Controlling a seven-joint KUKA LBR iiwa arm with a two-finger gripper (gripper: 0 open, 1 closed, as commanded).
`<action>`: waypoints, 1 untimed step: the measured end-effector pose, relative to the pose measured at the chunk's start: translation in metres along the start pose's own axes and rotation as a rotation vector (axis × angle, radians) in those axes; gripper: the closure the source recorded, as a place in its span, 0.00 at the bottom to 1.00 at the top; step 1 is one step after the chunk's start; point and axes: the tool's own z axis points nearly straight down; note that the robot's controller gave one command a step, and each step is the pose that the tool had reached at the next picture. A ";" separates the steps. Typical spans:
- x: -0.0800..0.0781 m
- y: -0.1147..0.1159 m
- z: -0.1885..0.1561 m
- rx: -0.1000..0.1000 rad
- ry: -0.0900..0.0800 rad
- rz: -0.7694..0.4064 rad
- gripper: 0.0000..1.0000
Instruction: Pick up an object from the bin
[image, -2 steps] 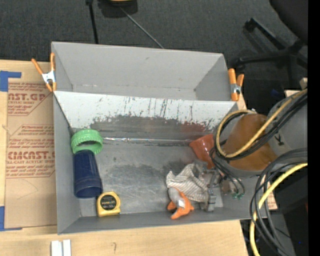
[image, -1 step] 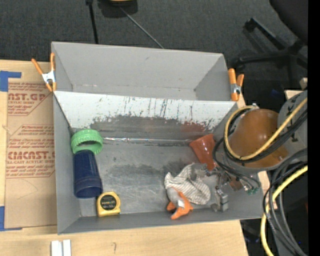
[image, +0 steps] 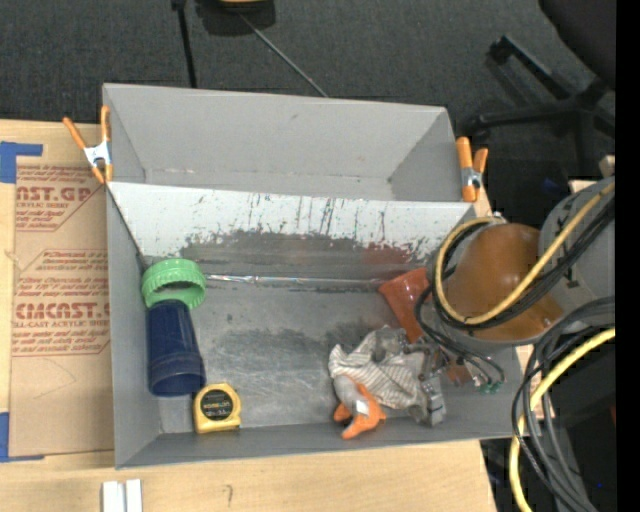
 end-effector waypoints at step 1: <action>-0.005 0.024 0.007 -0.003 0.005 -0.011 1.00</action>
Offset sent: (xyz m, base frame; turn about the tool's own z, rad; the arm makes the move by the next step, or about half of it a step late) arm 0.0000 0.0000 0.0000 0.0000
